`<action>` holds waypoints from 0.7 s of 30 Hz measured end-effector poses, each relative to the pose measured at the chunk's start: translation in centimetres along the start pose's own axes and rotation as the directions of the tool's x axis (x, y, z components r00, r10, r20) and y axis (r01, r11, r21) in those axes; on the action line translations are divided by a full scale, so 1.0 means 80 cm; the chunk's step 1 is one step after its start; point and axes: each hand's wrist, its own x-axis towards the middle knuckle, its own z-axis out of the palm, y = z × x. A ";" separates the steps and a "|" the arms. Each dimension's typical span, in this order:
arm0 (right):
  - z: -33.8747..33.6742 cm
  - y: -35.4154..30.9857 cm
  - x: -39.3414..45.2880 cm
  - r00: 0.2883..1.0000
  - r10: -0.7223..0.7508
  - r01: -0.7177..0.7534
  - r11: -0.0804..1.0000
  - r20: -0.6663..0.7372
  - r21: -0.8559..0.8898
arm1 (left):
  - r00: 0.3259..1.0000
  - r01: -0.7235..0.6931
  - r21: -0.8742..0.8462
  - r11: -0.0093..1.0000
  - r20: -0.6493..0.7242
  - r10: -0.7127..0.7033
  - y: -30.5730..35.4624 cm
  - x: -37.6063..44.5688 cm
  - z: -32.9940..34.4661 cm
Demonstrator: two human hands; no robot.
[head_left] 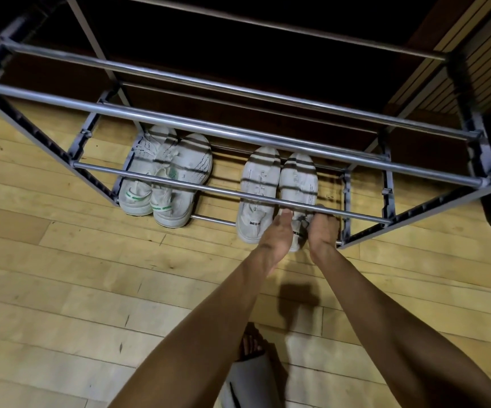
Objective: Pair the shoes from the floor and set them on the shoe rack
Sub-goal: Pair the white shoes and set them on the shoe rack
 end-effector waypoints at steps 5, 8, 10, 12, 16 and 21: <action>0.011 -0.012 -0.021 0.955 -0.288 0.293 0.953 0.074 -0.072 | 0.961 -0.182 0.170 0.968 -0.178 0.212 -0.005 -0.004 -0.053; 0.029 -0.014 -0.037 0.900 -0.400 0.420 0.903 0.175 -0.095 | 0.923 -0.256 0.263 0.930 -0.220 0.316 -0.010 -0.014 -0.109; 0.042 -0.011 -0.047 0.880 -0.415 0.449 0.885 0.233 -0.121 | 0.907 -0.264 0.274 0.925 -0.257 0.335 -0.019 -0.022 -0.151; 0.058 -0.008 -0.058 0.872 -0.399 0.450 0.882 0.282 -0.143 | 0.891 -0.244 0.282 0.928 -0.313 0.329 -0.031 -0.035 -0.193; 0.096 -0.009 -0.086 0.873 -0.296 0.357 0.929 0.388 -0.096 | 0.847 -0.199 0.288 0.937 -0.430 0.312 -0.068 -0.065 -0.269; 0.143 -0.019 -0.145 0.769 -0.309 0.462 0.874 0.560 -0.151 | 0.799 -0.169 0.166 0.971 -0.554 0.234 -0.105 -0.109 -0.348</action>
